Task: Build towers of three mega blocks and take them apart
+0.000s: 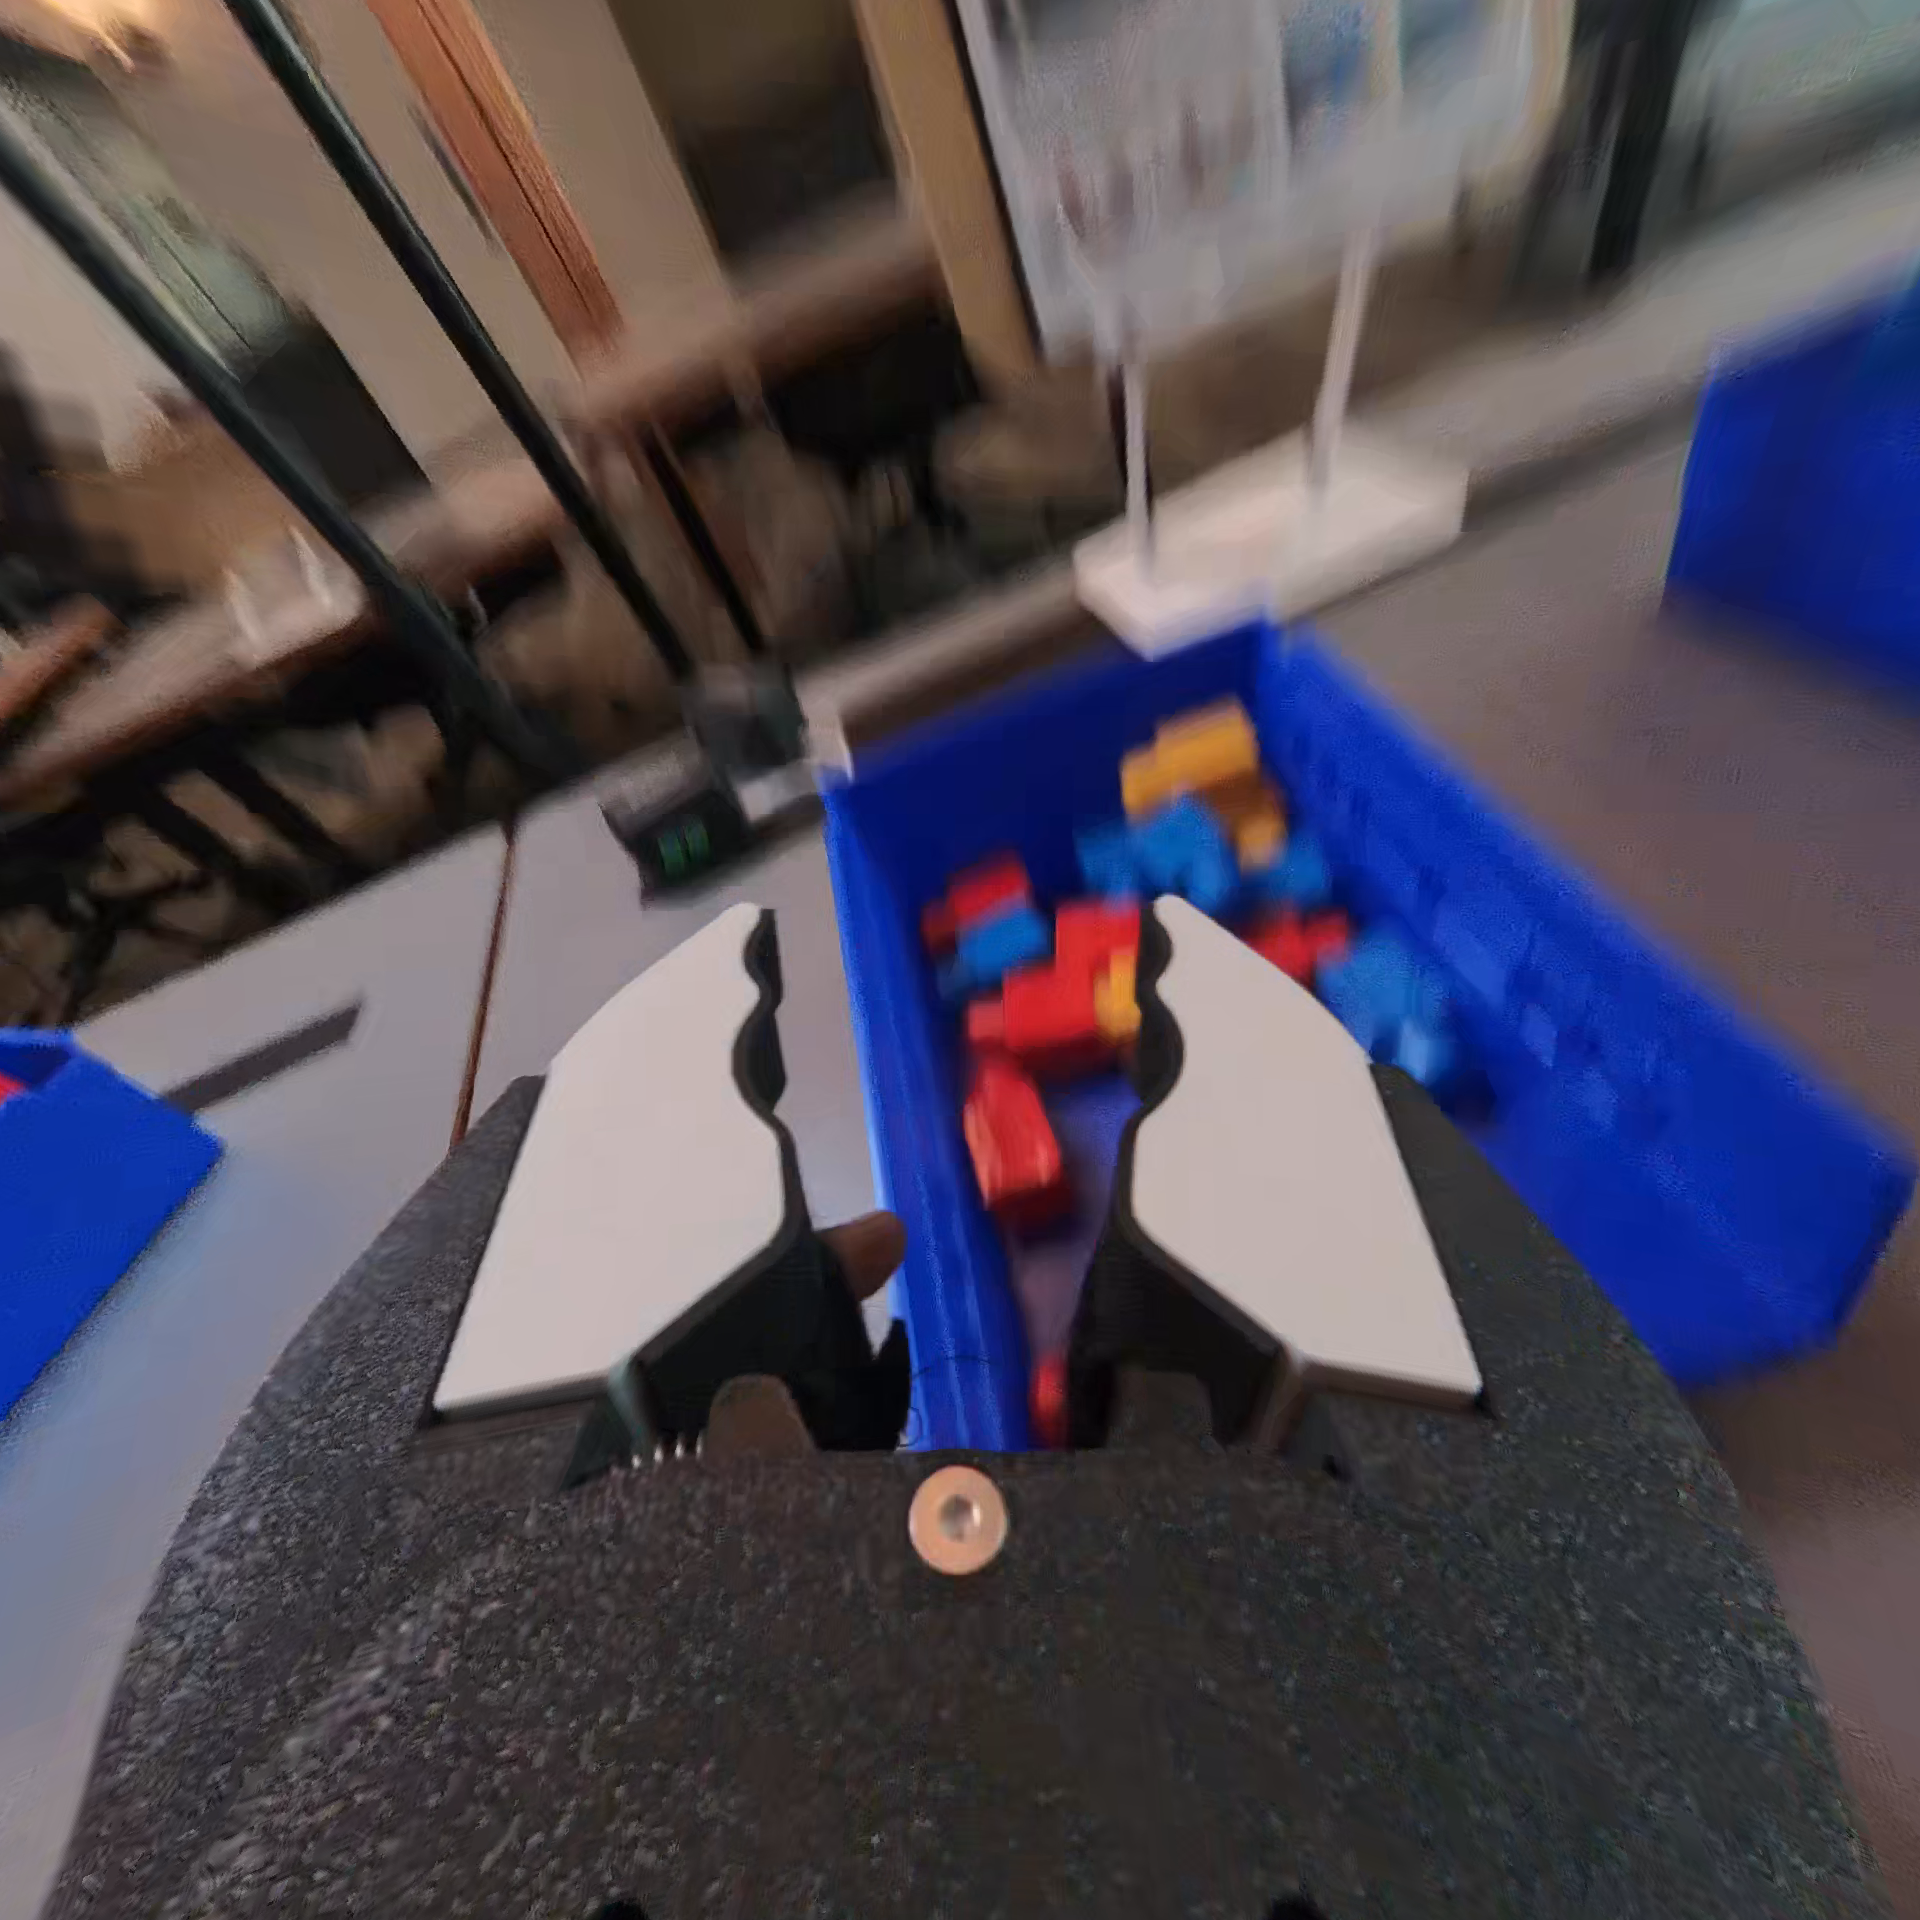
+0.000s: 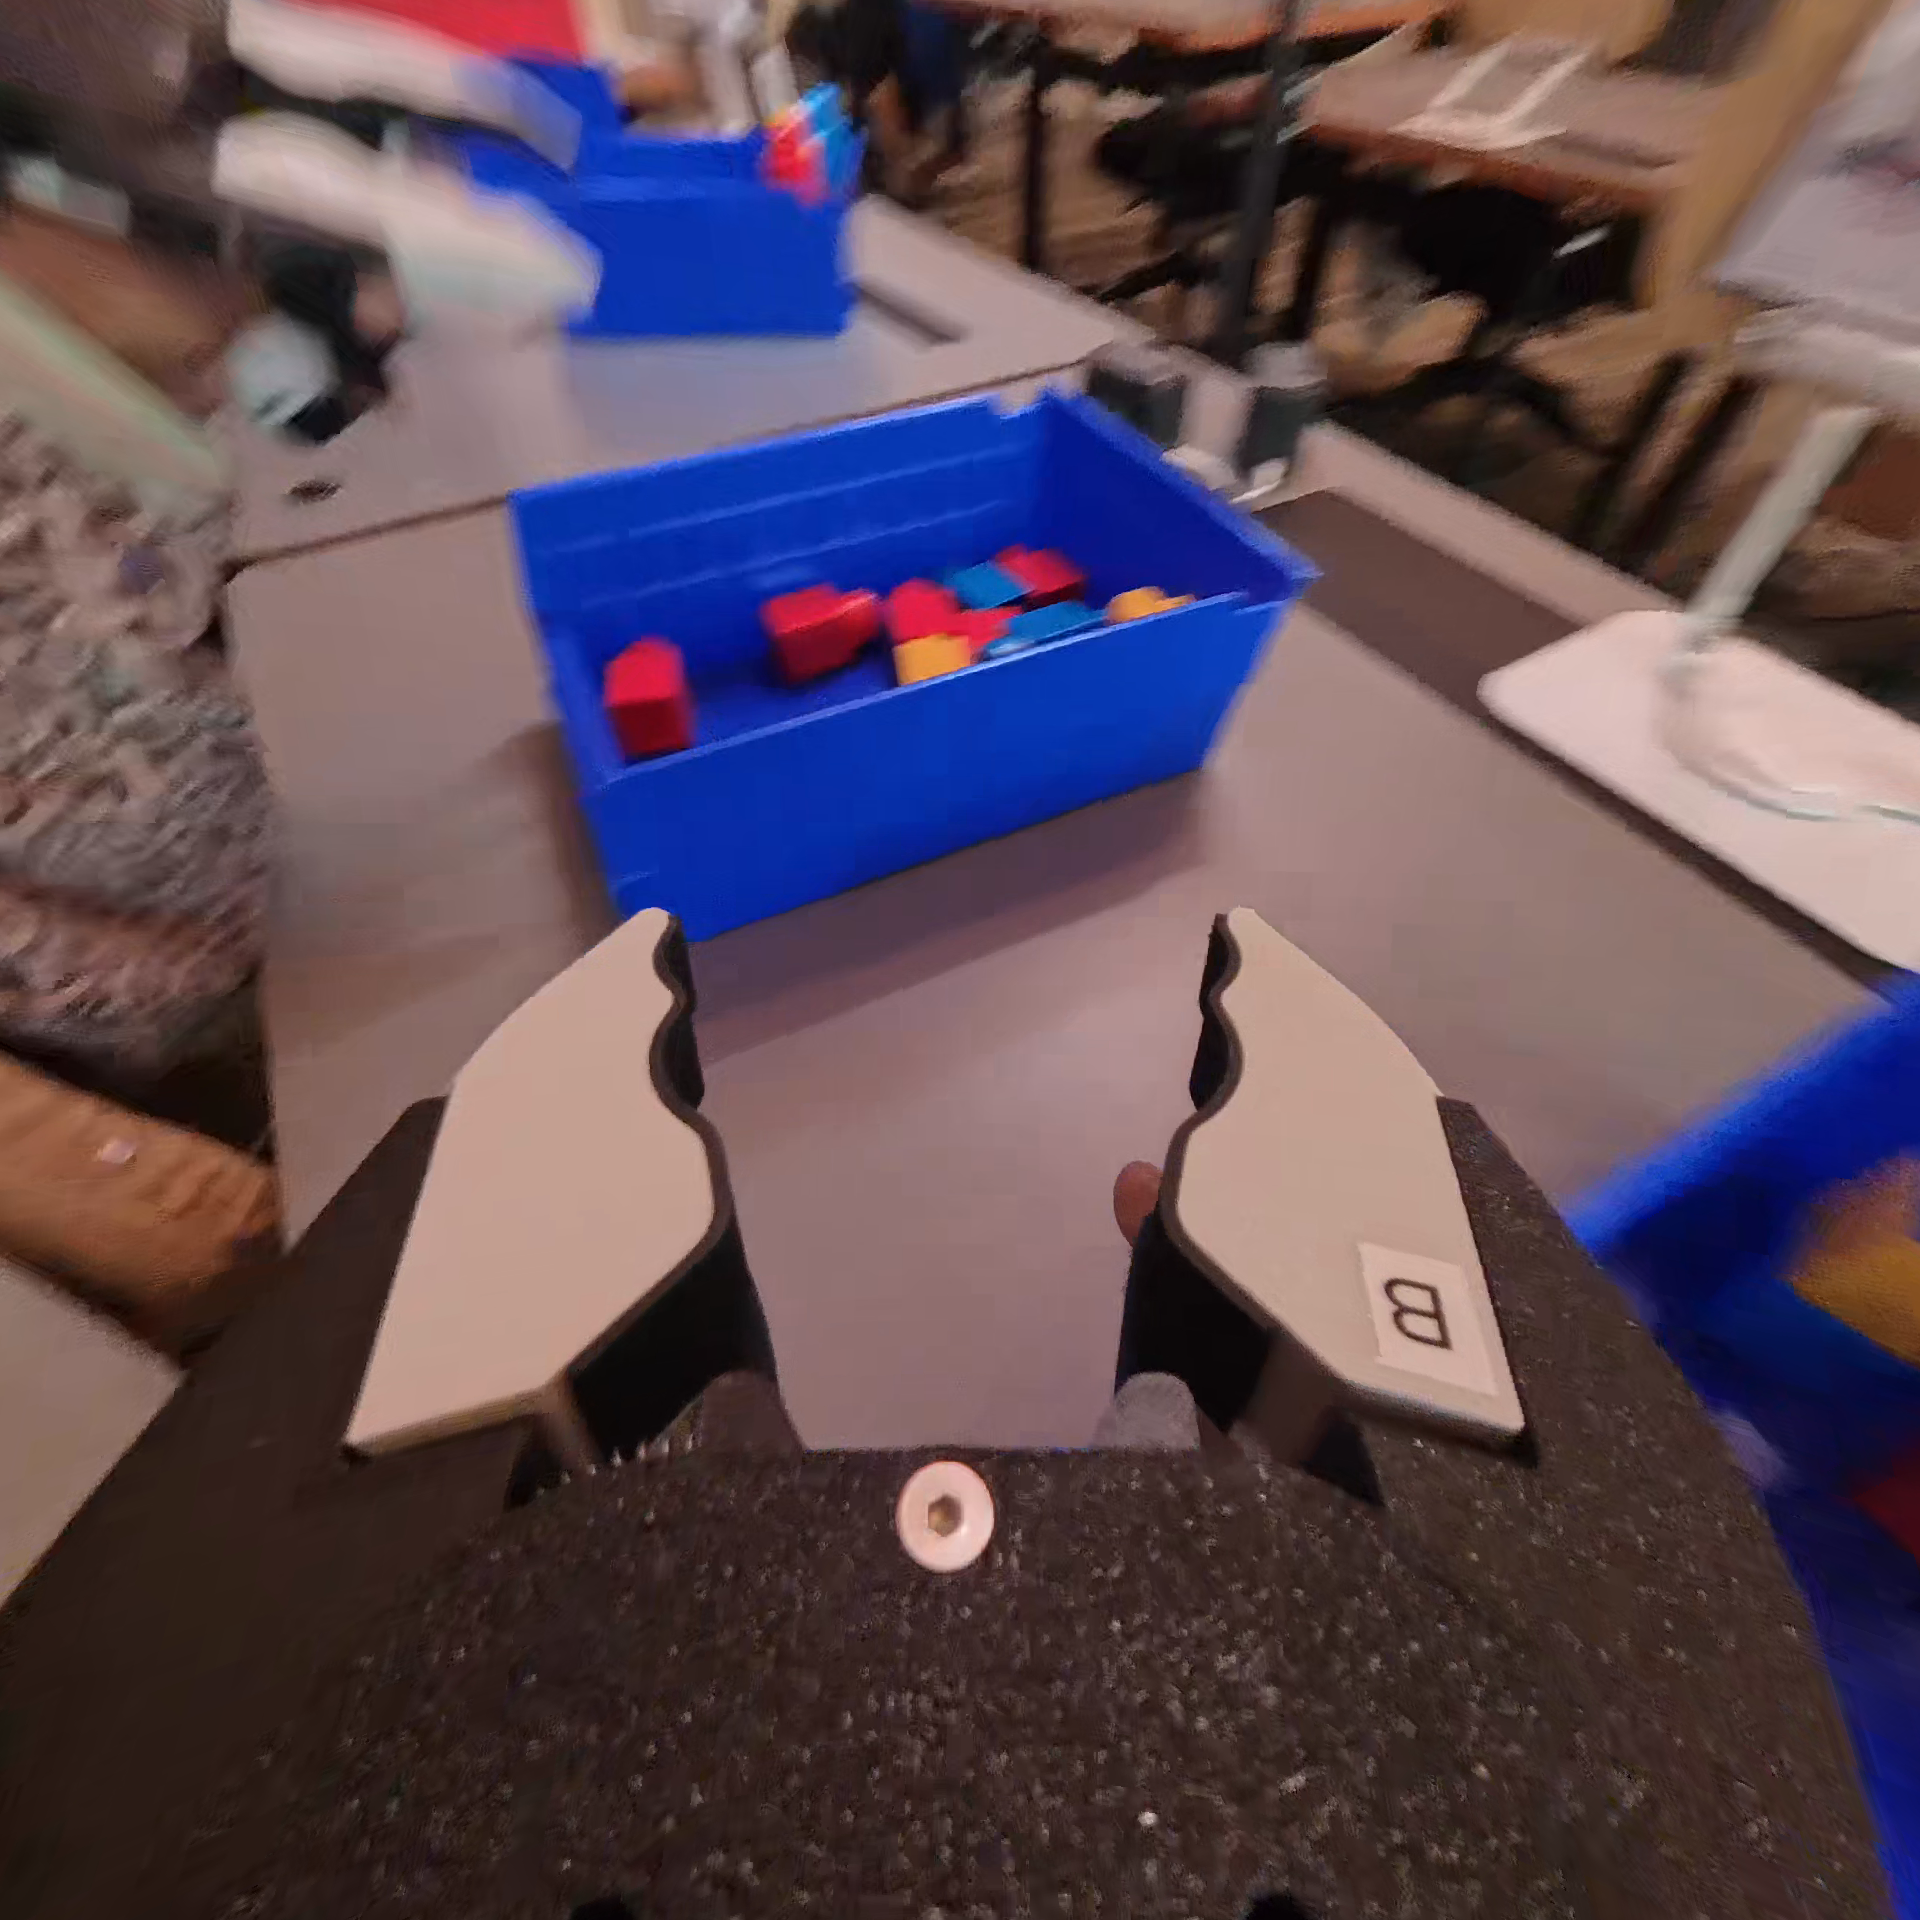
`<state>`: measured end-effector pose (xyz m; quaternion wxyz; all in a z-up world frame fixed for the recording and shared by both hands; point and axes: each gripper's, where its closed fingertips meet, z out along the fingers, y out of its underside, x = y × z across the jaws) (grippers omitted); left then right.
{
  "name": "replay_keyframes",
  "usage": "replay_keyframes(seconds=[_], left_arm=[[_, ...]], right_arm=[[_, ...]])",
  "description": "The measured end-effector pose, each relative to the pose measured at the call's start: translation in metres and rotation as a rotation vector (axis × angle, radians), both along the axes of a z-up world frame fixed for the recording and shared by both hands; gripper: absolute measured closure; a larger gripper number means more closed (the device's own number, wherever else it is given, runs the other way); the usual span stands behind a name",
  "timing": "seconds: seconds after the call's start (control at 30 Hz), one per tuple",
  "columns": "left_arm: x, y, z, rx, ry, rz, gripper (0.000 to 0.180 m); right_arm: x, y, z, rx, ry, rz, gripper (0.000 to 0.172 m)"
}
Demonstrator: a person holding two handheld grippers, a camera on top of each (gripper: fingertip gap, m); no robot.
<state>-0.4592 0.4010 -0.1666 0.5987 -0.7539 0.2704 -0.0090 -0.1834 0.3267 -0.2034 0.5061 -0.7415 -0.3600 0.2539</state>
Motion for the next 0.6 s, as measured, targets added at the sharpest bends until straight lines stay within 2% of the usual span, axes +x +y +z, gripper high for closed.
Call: replay_keyframes(seconds=[0.07, 0.13, 0.17, 0.2, 0.3, 0.37, 0.43, 0.5, 0.6], left_arm=[[-0.002, -0.013, 0.068, 0.318, -0.347, -0.041, 0.096], [-0.022, -0.044, 0.121, 0.553, -0.747, -0.110, 0.102], [-0.031, -0.054, 0.130, 0.576, -0.842, -0.133, 0.105], [-0.036, -0.057, 0.131, 0.556, -0.852, -0.131, 0.108], [-0.038, -0.050, 0.117, 0.407, -0.699, -0.088, 0.098], [-0.034, -0.051, 0.111, 0.341, -0.665, -0.109, 0.105], [-0.026, -0.053, 0.105, 0.288, -0.642, -0.161, 0.115], [-0.015, -0.051, 0.084, 0.165, -0.550, -0.217, 0.121], [-0.006, -0.048, 0.032, -0.088, -0.326, -0.246, 0.129]], right_arm=[[-0.041, -0.017, -0.012, -0.028, -0.033, 0.126, 0.075], [-0.082, -0.034, -0.018, -0.073, -0.029, 0.249, 0.075], [-0.101, -0.041, -0.020, -0.103, -0.039, 0.300, 0.078], [-0.118, -0.044, -0.021, -0.127, -0.060, 0.339, 0.080], [-0.163, -0.035, -0.025, -0.148, -0.193, 0.410, 0.083], [-0.191, -0.024, -0.028, -0.188, -0.272, 0.457, 0.087], [-0.212, -0.017, -0.025, -0.223, -0.300, 0.499, 0.097], [-0.223, -0.011, -0.014, -0.200, -0.260, 0.487, 0.106], [-0.211, -0.016, -0.002, -0.137, -0.168, 0.442, 0.117]])
